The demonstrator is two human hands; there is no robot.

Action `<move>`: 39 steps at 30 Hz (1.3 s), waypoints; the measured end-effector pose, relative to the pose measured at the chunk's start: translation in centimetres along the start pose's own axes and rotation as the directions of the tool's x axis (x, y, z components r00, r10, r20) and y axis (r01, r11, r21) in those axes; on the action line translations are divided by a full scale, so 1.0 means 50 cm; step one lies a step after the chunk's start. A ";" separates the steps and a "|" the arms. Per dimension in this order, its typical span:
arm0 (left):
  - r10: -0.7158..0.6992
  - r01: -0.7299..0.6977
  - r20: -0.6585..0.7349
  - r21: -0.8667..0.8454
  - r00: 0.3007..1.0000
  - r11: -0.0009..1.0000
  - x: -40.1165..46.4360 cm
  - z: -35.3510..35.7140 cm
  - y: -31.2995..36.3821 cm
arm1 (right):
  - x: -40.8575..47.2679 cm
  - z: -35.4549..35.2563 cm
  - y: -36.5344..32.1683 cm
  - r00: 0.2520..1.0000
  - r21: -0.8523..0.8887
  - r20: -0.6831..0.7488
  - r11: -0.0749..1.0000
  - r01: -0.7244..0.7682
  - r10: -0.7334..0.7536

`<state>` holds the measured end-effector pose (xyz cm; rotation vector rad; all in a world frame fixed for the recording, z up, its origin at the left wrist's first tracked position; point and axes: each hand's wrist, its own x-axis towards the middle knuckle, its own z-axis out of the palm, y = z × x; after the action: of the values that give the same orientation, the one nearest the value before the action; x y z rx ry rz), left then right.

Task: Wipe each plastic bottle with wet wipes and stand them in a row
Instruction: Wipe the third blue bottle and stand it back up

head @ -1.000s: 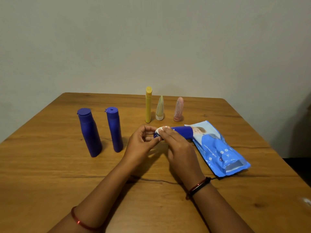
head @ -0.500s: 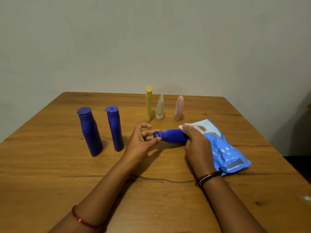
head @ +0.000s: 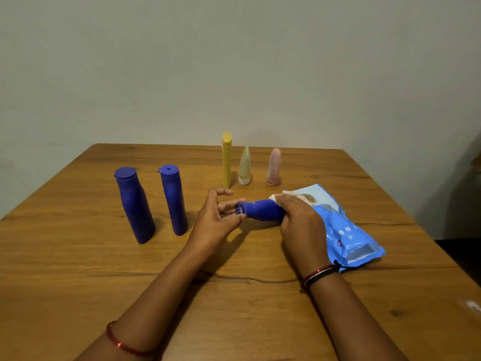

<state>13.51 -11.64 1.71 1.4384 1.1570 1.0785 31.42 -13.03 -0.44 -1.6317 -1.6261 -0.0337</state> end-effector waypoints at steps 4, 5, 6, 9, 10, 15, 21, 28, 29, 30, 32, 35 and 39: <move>0.012 -0.012 0.005 0.005 1.000 1.000 -0.001 -0.001 0.002 | -0.005 0.004 -0.009 0.999 -0.002 -0.004 0.999 0.037 -0.037; 0.018 -0.018 0.004 0.006 1.000 1.000 -0.002 0.001 0.003 | -0.010 0.007 -0.019 0.995 0.012 -0.003 0.995 0.097 -0.097; 0.025 -0.025 0.001 0.009 1.000 1.000 -0.002 0.002 0.002 | -0.016 0.010 -0.029 0.988 0.022 0.004 0.987 0.157 -0.157; 0.045 -0.045 -0.008 0.026 0.999 0.999 -0.002 0.005 -0.001 | -0.033 0.016 -0.057 0.962 -0.001 0.062 0.964 0.265 -0.264; 0.054 -0.053 -0.012 0.034 0.998 0.998 -0.001 0.006 -0.002 | -0.033 0.016 -0.061 0.958 -0.020 0.054 0.959 0.282 -0.280; 0.082 -0.082 0.000 0.071 0.997 0.994 0.000 0.003 -0.003 | -0.015 0.006 -0.035 0.966 -0.096 -0.064 0.965 0.245 -0.251; 0.111 -0.112 0.011 0.087 0.994 0.990 -0.003 0.006 -0.003 | -0.026 0.009 -0.048 0.966 -0.079 -0.010 0.963 0.259 -0.260; 0.126 -0.126 0.002 0.097 0.992 0.987 -0.002 0.004 -0.004 | -0.012 0.003 -0.021 0.990 -0.035 -0.038 0.990 0.135 -0.137; 0.135 -0.134 -0.004 0.103 0.991 0.986 -0.002 0.004 -0.003 | -0.006 -0.001 -0.010 0.996 -0.024 -0.039 0.996 0.085 -0.086; 0.146 -0.144 -0.013 0.103 0.989 0.984 -0.002 0.005 -0.002 | -0.003 -0.003 0.001 0.999 -0.017 -0.037 0.999 0.039 -0.040; 0.145 -0.143 -0.024 0.086 0.989 0.986 -0.001 0.004 -0.001 | -0.001 -0.006 0.010 0.999 -0.010 -0.037 1.000 -0.006 0.006; 0.110 -0.108 -0.021 0.090 0.994 0.990 0.000 0.000 -0.002 | -0.008 -0.001 -0.002 0.999 -0.003 -0.029 1.000 0.029 -0.029; 0.108 -0.105 -0.025 0.083 0.994 0.991 0.001 -0.001 -0.011 | -0.030 0.006 -0.047 0.983 -0.025 0.001 0.983 0.184 -0.185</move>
<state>13.42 -11.53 1.19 1.5675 1.1683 1.1409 29.03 -14.51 -0.25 -1.4938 -1.7779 -0.1502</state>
